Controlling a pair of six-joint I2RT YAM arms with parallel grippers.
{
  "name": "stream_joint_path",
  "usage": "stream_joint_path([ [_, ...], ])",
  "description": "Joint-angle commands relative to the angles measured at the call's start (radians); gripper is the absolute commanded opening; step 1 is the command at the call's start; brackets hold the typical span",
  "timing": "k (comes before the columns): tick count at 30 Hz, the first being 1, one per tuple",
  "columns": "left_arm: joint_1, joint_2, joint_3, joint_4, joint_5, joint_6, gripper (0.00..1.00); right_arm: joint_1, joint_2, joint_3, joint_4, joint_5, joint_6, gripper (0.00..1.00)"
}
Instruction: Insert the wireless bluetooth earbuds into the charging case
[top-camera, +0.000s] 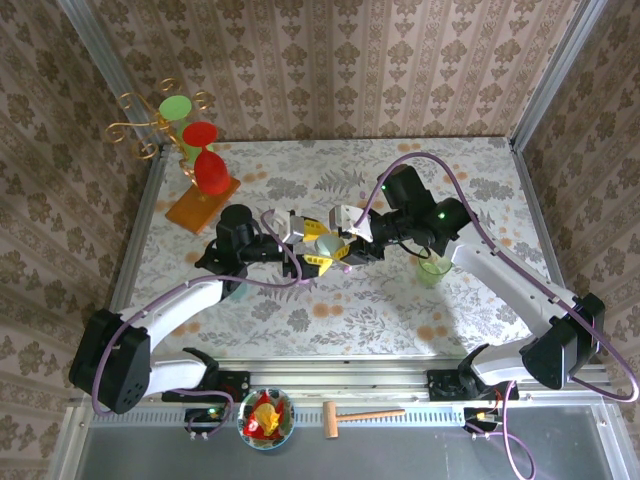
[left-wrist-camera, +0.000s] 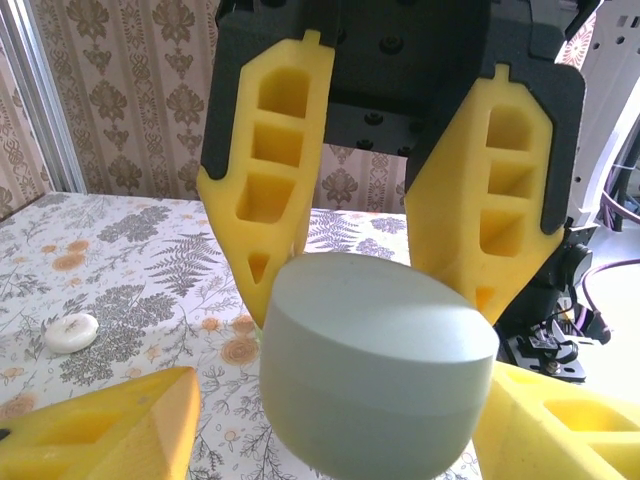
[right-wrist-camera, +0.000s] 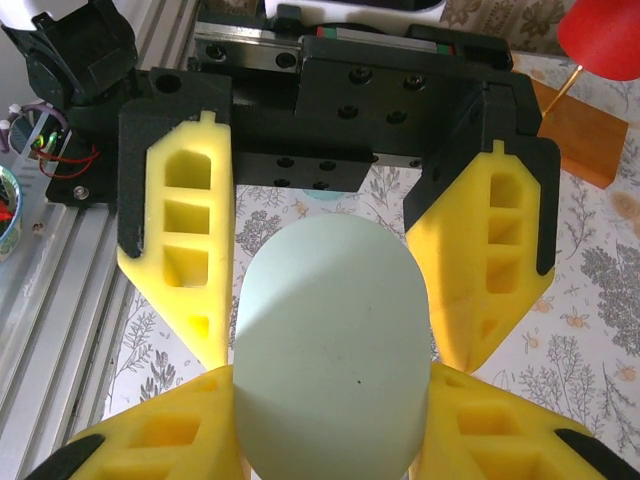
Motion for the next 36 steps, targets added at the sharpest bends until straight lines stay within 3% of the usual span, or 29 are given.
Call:
stream_joint_path([
  [1,-0.007,0.007,0.035,0.01,0.014,-0.013,0.7,0.003,0.009,0.007,-0.008,0.006,-0.004,0.32],
  [28,-0.007,0.016,0.034,0.014,0.039,-0.013,0.35,0.005,0.055,0.018,-0.024,0.043,-0.005,0.32],
  [31,-0.007,0.019,0.031,0.014,0.042,-0.009,0.27,0.005,0.052,0.016,-0.017,0.043,-0.003,0.37],
  [36,-0.005,0.018,0.025,0.018,0.043,-0.005,0.24,0.003,0.041,0.006,-0.004,0.042,0.005,0.45],
])
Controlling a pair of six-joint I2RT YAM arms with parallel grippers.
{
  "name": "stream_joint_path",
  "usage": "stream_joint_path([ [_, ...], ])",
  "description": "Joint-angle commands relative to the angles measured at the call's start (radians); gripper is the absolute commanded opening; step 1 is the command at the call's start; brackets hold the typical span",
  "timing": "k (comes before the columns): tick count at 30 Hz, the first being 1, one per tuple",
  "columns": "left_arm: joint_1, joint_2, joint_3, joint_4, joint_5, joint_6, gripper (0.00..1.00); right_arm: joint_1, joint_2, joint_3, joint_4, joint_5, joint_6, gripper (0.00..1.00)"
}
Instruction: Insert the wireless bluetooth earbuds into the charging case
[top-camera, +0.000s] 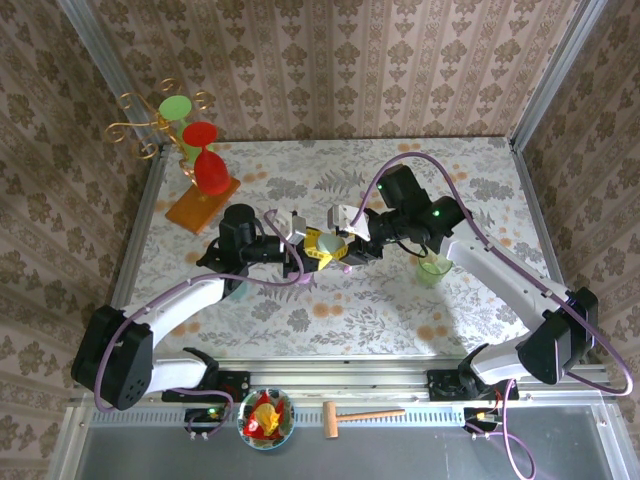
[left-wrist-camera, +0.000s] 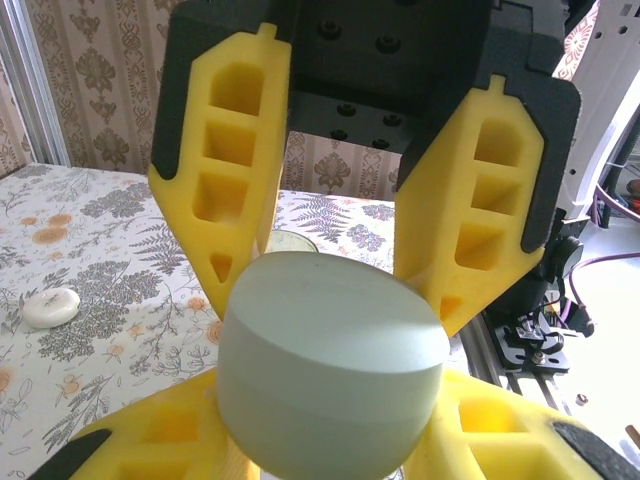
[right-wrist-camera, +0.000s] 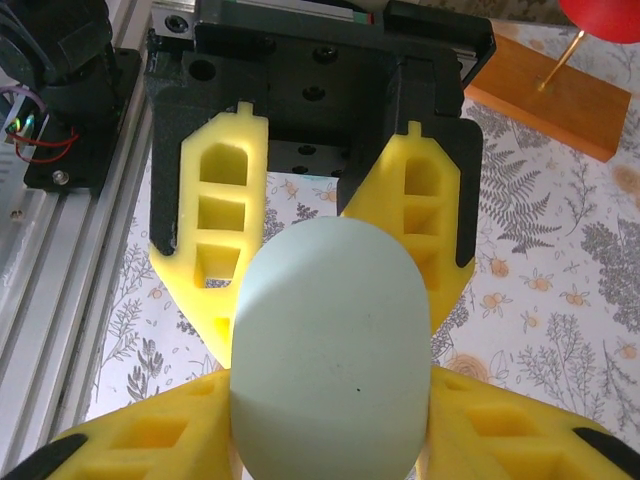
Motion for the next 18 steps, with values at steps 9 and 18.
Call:
stream_joint_path([
  [9,-0.003,-0.007,0.009,0.059,0.02,0.003,0.24,0.001,-0.003,0.0,-0.001,-0.006,0.02,0.51],
  [18,-0.001,-0.01,0.005,0.067,0.02,0.004,0.32,-0.003,-0.002,0.006,-0.022,-0.028,0.021,0.33],
])
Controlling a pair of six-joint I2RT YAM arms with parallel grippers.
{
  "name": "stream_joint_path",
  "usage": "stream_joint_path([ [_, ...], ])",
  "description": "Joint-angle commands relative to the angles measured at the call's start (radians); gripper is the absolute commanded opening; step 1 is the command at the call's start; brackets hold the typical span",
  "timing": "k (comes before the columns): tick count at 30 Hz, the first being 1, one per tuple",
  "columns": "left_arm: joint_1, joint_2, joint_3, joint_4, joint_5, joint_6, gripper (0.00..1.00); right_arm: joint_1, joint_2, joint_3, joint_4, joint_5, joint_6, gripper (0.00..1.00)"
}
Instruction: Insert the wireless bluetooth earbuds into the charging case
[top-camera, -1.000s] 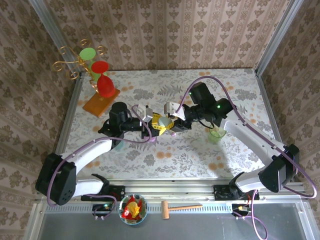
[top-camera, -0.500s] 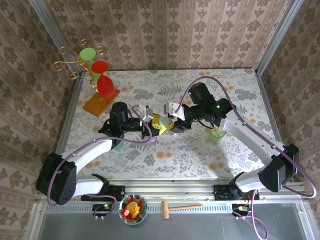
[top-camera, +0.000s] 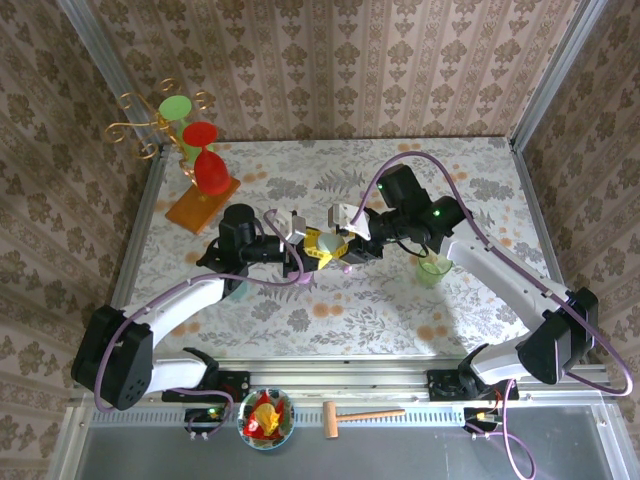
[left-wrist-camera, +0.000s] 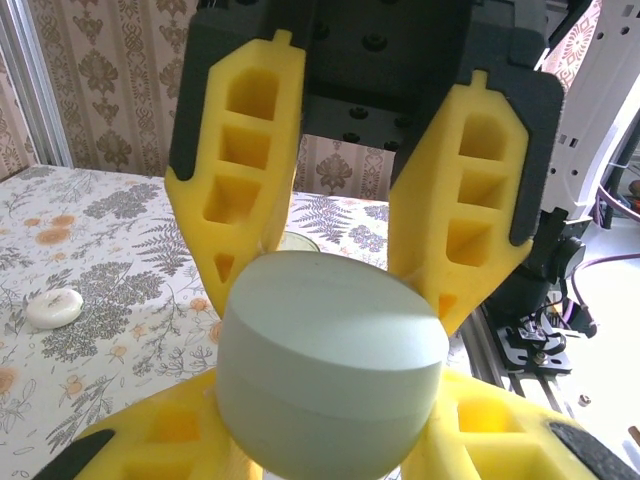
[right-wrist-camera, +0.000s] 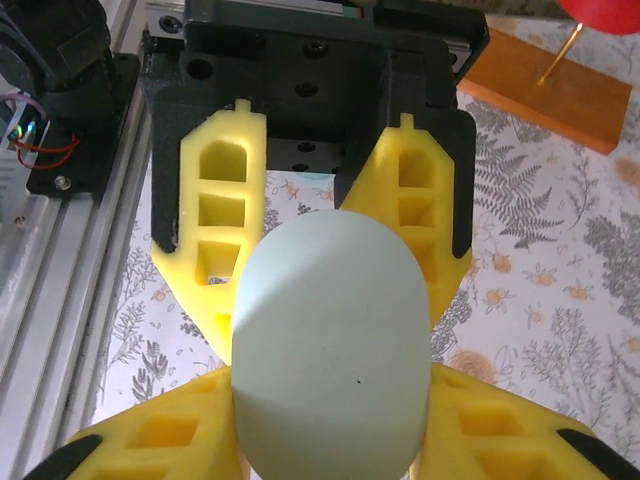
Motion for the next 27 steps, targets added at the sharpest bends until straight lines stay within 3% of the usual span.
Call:
stream_joint_path([
  [1,-0.003,-0.011,0.003,0.063,0.022,0.006,0.35,0.002,0.0,0.008,-0.025,-0.027,-0.003,0.31],
  [4,-0.003,-0.015,0.002,0.07,0.017,0.008,0.46,0.003,0.008,0.017,-0.041,-0.034,-0.007,0.29],
  [7,-0.003,-0.019,0.002,0.073,0.015,0.013,0.51,0.002,0.015,0.025,-0.053,-0.04,-0.013,0.29],
  [18,-0.003,-0.009,0.006,0.078,0.042,0.013,0.42,0.002,0.028,0.037,-0.073,-0.059,-0.017,0.29],
  [21,-0.004,-0.009,0.006,0.082,0.045,0.014,0.44,0.002,0.032,0.04,-0.078,-0.059,-0.018,0.29],
  [23,-0.004,-0.01,0.005,0.083,0.043,0.014,0.54,0.002,0.035,0.045,-0.085,-0.056,-0.02,0.29],
  [27,-0.004,-0.012,0.006,0.082,0.044,0.013,0.51,0.002,0.039,0.048,-0.09,-0.058,-0.022,0.29],
])
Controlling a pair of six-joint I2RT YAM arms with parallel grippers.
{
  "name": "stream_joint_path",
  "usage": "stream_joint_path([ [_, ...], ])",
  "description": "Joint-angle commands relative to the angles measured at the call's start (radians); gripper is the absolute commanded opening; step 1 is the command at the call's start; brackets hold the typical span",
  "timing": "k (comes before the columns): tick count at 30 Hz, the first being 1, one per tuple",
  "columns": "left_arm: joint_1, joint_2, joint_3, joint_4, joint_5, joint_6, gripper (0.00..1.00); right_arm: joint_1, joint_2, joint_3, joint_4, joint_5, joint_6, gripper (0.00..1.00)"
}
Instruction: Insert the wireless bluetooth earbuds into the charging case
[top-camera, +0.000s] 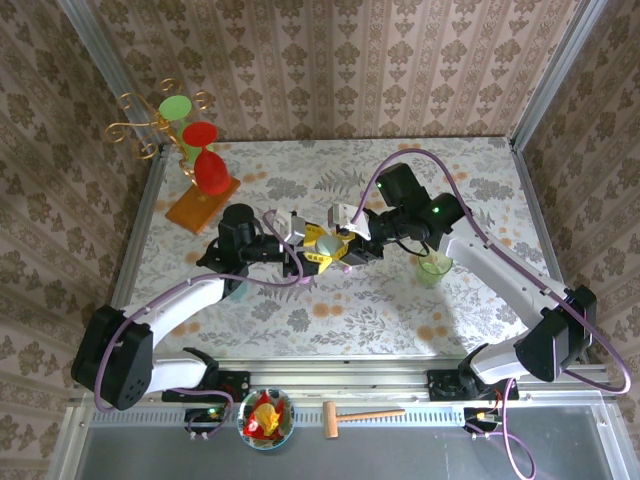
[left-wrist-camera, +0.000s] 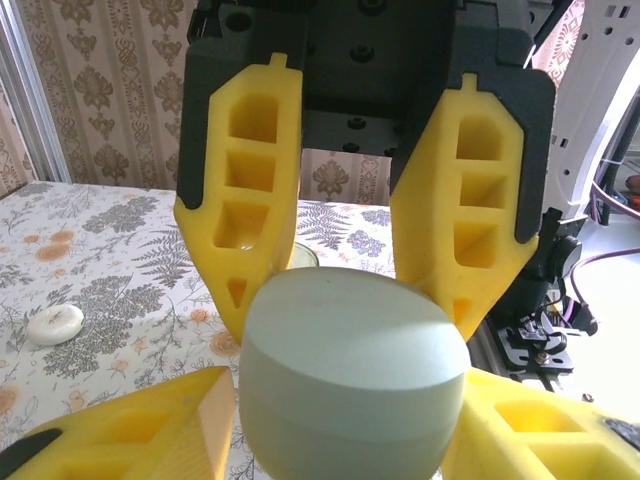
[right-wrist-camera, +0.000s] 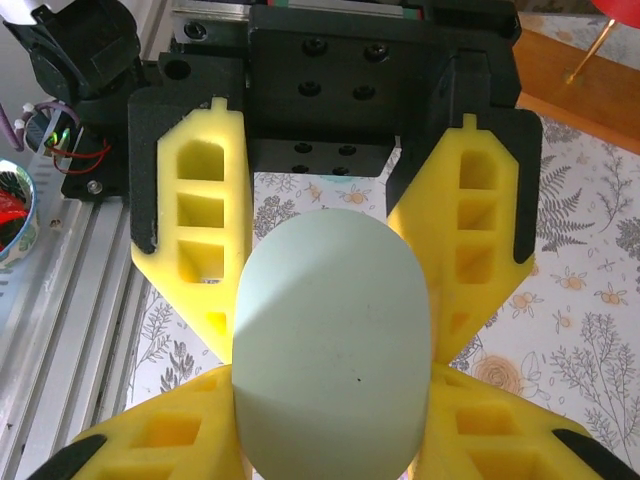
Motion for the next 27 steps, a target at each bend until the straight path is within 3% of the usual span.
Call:
stream_joint_path([
  [1,-0.003,-0.012,0.006,0.06,0.032,0.001,0.49,0.004,0.022,0.02,-0.04,-0.017,-0.017,0.29],
  [4,-0.003,-0.01,0.008,0.054,0.03,0.0,0.38,0.004,0.02,0.018,-0.034,-0.015,-0.016,0.29],
  [8,-0.003,-0.01,0.006,0.054,0.027,-0.003,0.33,0.004,0.01,0.012,-0.019,-0.011,-0.006,0.35],
  [19,0.003,-0.01,-0.012,0.067,0.016,-0.01,0.31,-0.015,-0.028,-0.018,0.025,0.013,0.03,0.6],
  [27,0.008,-0.004,-0.02,0.075,0.02,-0.01,0.31,-0.03,-0.028,-0.023,0.042,0.009,0.074,0.64],
])
